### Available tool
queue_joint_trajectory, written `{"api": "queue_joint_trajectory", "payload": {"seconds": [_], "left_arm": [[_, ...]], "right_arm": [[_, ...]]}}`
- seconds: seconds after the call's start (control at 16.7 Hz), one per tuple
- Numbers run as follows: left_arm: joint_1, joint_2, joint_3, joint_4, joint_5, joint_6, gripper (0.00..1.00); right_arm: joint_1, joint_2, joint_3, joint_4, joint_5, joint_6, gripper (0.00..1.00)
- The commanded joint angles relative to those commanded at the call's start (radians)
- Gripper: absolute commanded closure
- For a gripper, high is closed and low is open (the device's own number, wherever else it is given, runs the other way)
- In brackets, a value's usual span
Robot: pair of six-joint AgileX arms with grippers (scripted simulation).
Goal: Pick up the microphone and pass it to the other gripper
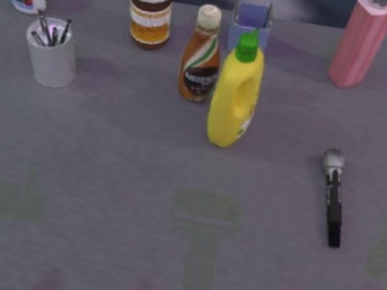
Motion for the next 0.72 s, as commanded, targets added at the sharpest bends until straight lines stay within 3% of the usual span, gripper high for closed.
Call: {"api": "queue_joint_trajectory", "payload": {"seconds": [0.36, 0.72], "left_arm": [[0.0, 0.0, 0.0, 0.0, 0.0, 0.0, 0.0], [0.0, 0.0, 0.0, 0.0, 0.0, 0.0, 0.0]], "right_arm": [[0.031, 0.104, 0.084, -0.076, 0.004, 0.023, 0.0], [0.13, 0.564, 0.416, -0.329, 0.033, 0.124, 0.0]]}}
